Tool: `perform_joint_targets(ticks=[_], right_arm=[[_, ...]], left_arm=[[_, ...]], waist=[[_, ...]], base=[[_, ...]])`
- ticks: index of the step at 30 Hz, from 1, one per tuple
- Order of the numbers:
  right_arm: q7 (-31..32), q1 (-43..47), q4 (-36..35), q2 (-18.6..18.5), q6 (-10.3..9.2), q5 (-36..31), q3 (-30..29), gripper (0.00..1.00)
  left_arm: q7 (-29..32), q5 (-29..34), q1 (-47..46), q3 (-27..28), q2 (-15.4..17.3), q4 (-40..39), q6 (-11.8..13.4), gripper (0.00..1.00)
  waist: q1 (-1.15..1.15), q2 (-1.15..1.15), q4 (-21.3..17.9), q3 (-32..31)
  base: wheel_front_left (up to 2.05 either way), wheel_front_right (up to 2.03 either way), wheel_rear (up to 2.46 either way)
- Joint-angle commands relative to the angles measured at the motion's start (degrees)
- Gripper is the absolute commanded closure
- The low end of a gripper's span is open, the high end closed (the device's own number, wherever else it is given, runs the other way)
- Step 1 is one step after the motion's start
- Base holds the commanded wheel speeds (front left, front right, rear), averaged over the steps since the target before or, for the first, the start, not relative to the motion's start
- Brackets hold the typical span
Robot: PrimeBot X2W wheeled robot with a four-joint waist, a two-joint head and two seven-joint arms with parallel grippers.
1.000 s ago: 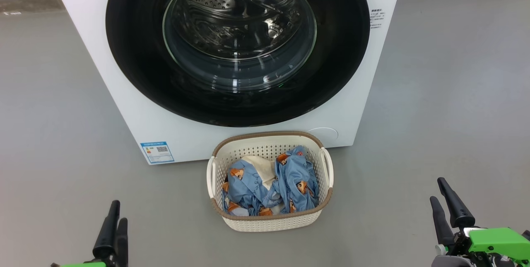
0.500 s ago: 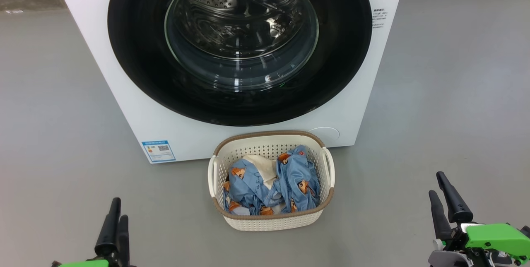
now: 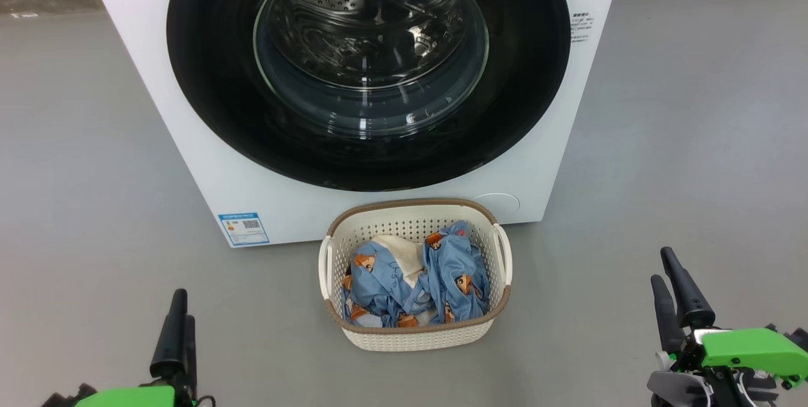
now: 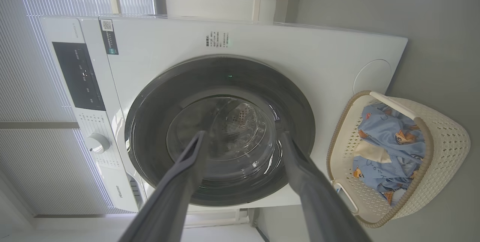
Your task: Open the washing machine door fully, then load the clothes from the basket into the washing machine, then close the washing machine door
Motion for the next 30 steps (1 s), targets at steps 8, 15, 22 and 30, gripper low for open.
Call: perform_joint_targets(ticks=[8, 15, 22, 30], right_arm=[[-1.9, -3.91, -2.68, -1.61, 0.15, -5.63, 2.51, 0.0], [-3.09, -4.41, -3.06, -2.04, 0.17, -9.21, 4.23, 0.0], [-4.27, -5.09, -2.63, -2.82, 0.18, -14.36, 5.69, 0.0], [-5.63, -6.21, -1.79, -3.18, 0.2, -22.23, 7.31, 0.0]], left_arm=[[-2.02, 4.58, -3.57, -1.33, 2.55, -2.22, -0.17, 0.0], [-3.23, 10.02, -4.01, -1.99, 3.15, -2.11, -0.2, 0.0], [-4.41, 15.66, -4.42, -2.44, 3.27, -2.28, -0.23, 0.0], [-5.76, 22.81, -4.73, -3.03, 3.74, -2.11, -0.26, 0.0]], waist=[[-0.01, 0.0, 0.09, -0.07], [-0.01, 0.0, 0.14, -0.2], [-0.01, 0.0, 0.17, -0.3], [-0.01, 0.0, 0.1, -0.46]], base=[[0.0, 0.0, 0.0], [0.0, 0.0, 0.0], [0.0, 0.0, 0.0], [0.0, 0.0, 0.0]])
